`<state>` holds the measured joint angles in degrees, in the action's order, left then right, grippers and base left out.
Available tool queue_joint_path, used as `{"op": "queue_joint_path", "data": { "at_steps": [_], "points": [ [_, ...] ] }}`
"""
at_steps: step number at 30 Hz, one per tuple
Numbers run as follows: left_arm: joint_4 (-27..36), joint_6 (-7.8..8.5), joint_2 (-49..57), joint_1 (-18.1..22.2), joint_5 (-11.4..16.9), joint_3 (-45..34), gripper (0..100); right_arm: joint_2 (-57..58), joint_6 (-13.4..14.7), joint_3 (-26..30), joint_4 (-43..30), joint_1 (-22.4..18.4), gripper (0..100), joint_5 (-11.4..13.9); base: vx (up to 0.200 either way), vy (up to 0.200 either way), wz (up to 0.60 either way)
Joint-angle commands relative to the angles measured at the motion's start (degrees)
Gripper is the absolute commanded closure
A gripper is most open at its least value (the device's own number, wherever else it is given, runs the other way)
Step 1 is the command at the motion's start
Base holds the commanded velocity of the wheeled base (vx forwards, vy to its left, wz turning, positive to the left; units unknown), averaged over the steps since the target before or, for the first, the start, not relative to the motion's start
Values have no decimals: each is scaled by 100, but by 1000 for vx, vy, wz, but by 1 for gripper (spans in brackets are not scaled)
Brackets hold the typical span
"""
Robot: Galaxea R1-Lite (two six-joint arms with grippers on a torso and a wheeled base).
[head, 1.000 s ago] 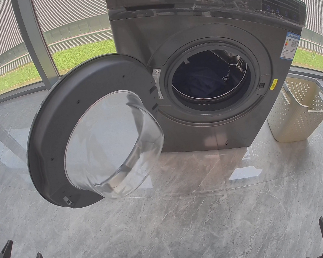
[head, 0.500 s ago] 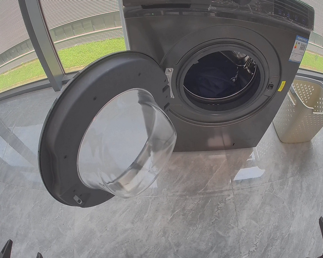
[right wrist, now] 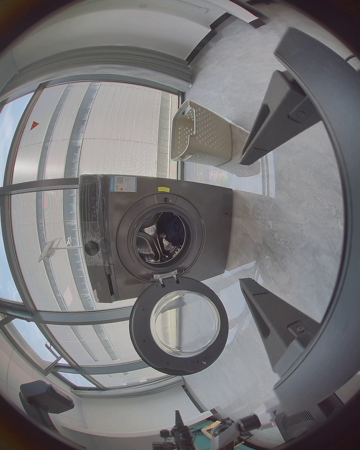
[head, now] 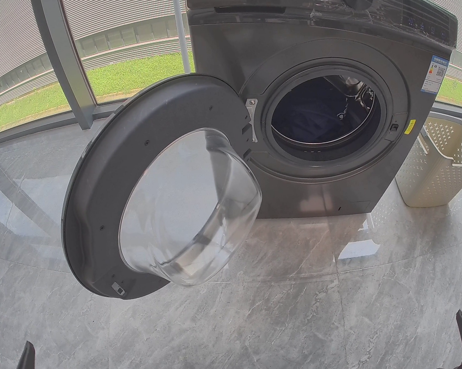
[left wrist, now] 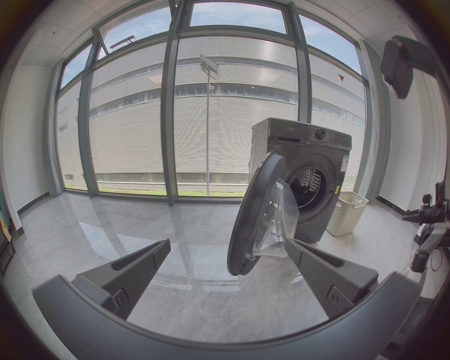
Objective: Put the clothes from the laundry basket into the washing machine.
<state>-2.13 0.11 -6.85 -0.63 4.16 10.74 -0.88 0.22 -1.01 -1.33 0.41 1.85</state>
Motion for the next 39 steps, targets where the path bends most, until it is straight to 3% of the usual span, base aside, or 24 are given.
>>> {"op": "queue_joint_path", "data": {
  "at_steps": [1, 7, 20, 23, 25, 27, 28, 33, 39],
  "points": [
    [-551, -46, -2453, -350, 665, 939, 0, 88, 13, 66, 1, 2, 0, -1, 0, 0, 0],
    [-1228, -169, -3718, -358, 1184, 1299, 0, 88, 4, 66, 1, 2, 0, -1, 0, 0, 0],
    [-2749, -160, -5748, -499, 1597, 1633, 0, 88, 4, 57, 1, 2, 0, 8, 0, 0, 0],
    [-2898, -178, -5872, -745, 1667, 1633, 0, 88, -4, 57, 1, 2, 0, 8, 0, 0, 0],
    [-2977, -187, -5968, -1431, 1667, 1642, 0, 88, -4, 57, 1, 2, 0, 8, 0, 0, 0],
    [-2977, -187, -5968, -1571, 1659, 1642, 0, 88, -4, 57, 1, 2, 0, 8, 0, 0, 0],
    [-2986, -196, -5933, -2046, 1606, 1642, 0, 88, -4, 57, 1, 2, 0, 8, 0, 0, 0],
    [-2968, -363, -5652, -2916, 1474, 1607, 0, 88, -4, 57, 1, 2, 0, 8, 0, 0, 0],
    [-2977, -406, -5538, -3039, 1281, 1624, 0, 88, -4, 57, 1, 2, 0, 8, 0, 0, 0]
  ]
}}
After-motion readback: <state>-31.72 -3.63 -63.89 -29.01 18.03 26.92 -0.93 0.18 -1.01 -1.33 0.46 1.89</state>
